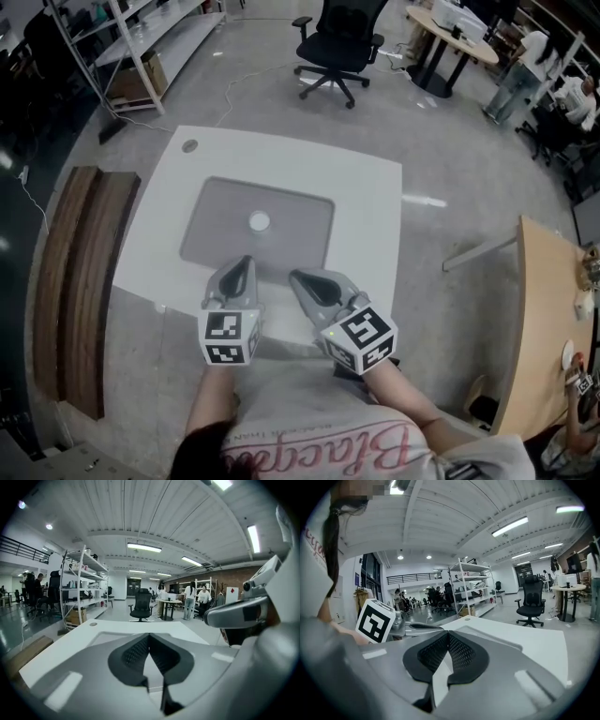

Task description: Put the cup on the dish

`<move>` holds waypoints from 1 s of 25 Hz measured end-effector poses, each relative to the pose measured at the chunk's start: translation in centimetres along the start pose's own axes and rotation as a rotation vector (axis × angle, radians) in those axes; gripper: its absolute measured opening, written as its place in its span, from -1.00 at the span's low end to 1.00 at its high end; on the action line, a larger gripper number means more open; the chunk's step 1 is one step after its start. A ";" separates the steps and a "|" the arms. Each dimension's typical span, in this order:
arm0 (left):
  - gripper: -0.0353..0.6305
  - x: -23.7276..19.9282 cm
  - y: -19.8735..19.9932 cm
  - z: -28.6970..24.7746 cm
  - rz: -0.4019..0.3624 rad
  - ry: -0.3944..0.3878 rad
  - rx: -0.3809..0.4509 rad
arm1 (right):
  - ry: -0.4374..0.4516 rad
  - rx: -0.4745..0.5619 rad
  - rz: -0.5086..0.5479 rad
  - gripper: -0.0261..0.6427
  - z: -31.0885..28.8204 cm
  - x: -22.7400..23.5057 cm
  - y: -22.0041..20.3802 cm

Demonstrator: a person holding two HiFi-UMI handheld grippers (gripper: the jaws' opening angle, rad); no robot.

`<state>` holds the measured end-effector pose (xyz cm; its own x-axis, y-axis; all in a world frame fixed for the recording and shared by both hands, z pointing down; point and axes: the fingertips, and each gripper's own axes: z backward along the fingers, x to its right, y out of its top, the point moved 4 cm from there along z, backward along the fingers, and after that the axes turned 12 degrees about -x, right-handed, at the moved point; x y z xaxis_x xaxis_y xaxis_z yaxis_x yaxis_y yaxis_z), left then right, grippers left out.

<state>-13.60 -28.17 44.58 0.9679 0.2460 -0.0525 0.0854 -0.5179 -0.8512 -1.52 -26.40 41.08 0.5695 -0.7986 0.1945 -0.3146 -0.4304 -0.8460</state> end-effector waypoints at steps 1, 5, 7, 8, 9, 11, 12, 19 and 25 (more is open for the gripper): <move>-0.89 0.3 -0.1 0.5 0.004 0.007 0.006 | 0.007 0.001 0.000 -0.92 0.3 -0.1 -0.3; -0.89 1.5 -1.0 2.1 0.009 0.027 0.012 | 0.031 0.010 -0.009 -0.92 1.2 -0.5 -1.1; -0.89 1.4 -1.7 2.6 -0.001 0.034 0.001 | 0.040 0.023 -0.020 -0.92 1.4 -0.9 -1.1; -0.89 1.4 -2.0 2.8 -0.002 0.037 -0.005 | 0.045 0.029 -0.026 -0.92 1.5 -1.1 -1.1; -0.89 1.4 -2.1 3.0 -0.001 0.039 -0.009 | 0.051 0.035 -0.032 -0.92 1.6 -1.3 -1.1; -0.89 1.6 -2.3 3.4 -0.012 0.043 -0.018 | 0.061 0.045 -0.040 -0.92 1.9 -1.5 -1.0; -0.89 1.8 -2.3 3.6 -0.023 0.045 -0.023 | 0.066 0.050 -0.044 -0.92 2.0 -1.6 -1.1; -0.89 1.3 -1.9 4.8 -0.072 0.048 -0.028 | 0.080 0.087 -0.064 -0.92 1.4 -2.5 -0.5; -0.89 0.9 -1.2 4.2 -0.090 0.022 -0.005 | 0.054 0.086 -0.039 -0.92 0.5 -2.4 -0.1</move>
<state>-13.80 -23.84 43.35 0.9612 0.2735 0.0357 0.1734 -0.4984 -0.8494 -2.52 -24.22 40.47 0.5378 -0.8042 0.2530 -0.2251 -0.4261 -0.8762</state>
